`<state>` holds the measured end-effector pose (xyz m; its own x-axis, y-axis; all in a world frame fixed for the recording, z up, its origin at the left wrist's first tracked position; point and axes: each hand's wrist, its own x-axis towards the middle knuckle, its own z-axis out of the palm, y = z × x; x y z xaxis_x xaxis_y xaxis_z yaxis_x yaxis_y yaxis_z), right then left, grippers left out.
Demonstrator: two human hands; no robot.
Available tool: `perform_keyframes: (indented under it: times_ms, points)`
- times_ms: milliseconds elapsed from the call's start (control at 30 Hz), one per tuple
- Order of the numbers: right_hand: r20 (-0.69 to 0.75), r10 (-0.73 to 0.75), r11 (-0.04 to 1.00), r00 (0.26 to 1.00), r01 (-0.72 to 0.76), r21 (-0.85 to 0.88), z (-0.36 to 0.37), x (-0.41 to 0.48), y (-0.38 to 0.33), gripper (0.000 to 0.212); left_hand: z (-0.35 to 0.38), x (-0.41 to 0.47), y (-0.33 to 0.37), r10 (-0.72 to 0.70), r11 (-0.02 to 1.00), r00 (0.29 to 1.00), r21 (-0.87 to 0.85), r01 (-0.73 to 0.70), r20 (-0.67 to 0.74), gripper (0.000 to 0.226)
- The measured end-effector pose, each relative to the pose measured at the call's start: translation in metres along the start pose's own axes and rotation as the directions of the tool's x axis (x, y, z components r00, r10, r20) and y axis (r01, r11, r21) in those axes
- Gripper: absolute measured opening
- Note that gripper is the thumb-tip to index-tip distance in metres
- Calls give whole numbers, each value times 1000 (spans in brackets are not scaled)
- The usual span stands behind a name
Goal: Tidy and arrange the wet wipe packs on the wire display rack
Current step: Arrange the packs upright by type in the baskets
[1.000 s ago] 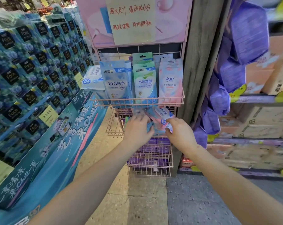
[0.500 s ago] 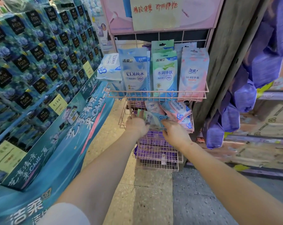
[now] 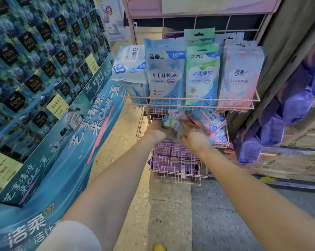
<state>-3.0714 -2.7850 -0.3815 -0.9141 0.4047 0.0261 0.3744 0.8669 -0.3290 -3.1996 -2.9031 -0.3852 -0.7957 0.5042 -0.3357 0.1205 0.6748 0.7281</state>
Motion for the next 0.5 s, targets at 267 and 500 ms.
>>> perform_keyframes:
  times_ms: [267, 500]
  points:
    - [-97, 155, 935, 983, -114, 335, -8, 7, -9, 55, -22, -27, 6, 45, 845, 997, -530, -74, -68, 63]
    - [-289, 119, 899, 950, 21, 438, -37, -40, -7, 24, -17, -84, 17, 185, 886, 972, -403, -229, -145, 44]
